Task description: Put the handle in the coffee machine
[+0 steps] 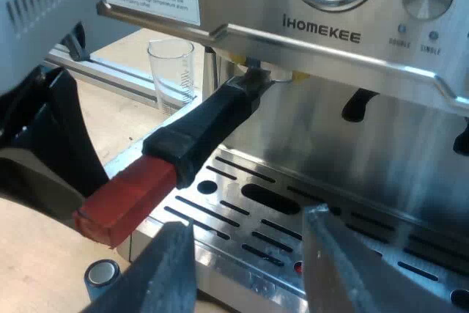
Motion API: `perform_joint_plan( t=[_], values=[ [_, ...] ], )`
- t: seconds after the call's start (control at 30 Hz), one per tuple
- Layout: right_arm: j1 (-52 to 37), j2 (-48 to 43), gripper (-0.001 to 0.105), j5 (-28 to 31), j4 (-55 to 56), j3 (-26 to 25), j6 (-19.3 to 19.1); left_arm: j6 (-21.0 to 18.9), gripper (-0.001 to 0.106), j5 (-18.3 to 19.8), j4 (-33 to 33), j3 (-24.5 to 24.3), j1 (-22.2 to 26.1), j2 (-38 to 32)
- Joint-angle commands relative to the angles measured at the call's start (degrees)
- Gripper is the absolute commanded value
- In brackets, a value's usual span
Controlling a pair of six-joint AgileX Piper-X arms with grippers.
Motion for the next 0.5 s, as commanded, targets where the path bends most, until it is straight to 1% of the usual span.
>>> perform_joint_plan(
  t=[0.03, 0.1, 0.13, 0.17, 0.23, 0.3, 0.37, 0.4, 0.5],
  values=[
    [-0.26, -0.42, 0.048, 0.56, 0.04, -0.72, -0.25, 0.36, 0.000, -0.36, 0.00, -0.49, 2.14, -1.12],
    [-0.26, -0.42, 0.064, 0.56, 0.04, -0.72, -0.25, 0.36, 0.000, -0.36, 0.00, -0.49, 5.60, -1.79],
    [-0.26, -0.42, 0.068, 0.56, 0.04, -0.72, -0.08, 0.36, 0.000, -0.36, 0.00, -0.49, 6.16, -1.92],
    [-0.26, -0.42, 0.072, 0.56, 0.04, -0.72, 0.53, 0.36, 0.000, -0.36, 0.14, -0.49, 7.87, -2.26],
    [-0.26, -0.42, 0.073, 0.56, 0.04, -0.72, 0.65, 0.36, 0.000, 0.36, 0.80, -0.49, 10.19, -2.70],
    [-0.26, -0.42, 0.073, -0.32, 0.04, -0.86, 0.64, 1.05, 0.000, 2.39, 2.36, -0.49, 12.31, -3.30],
    [-0.26, -0.42, 0.073, -0.68, 0.59, -1.13, 1.70, 1.54, 0.000, 4.19, 3.83, -0.49, 13.77, -3.90],
    [-0.26, -0.42, 0.073, -1.91, 2.45, -1.85, 3.10, 1.41, 0.000, 4.56, 4.55, -0.49, 14.67, -4.52],
    [-0.26, -0.42, 0.072, -3.31, 9.54, -4.29, 4.54, 1.28, 0.000, 4.55, 5.21, -0.49, 16.03, -6.24]
  ],
)
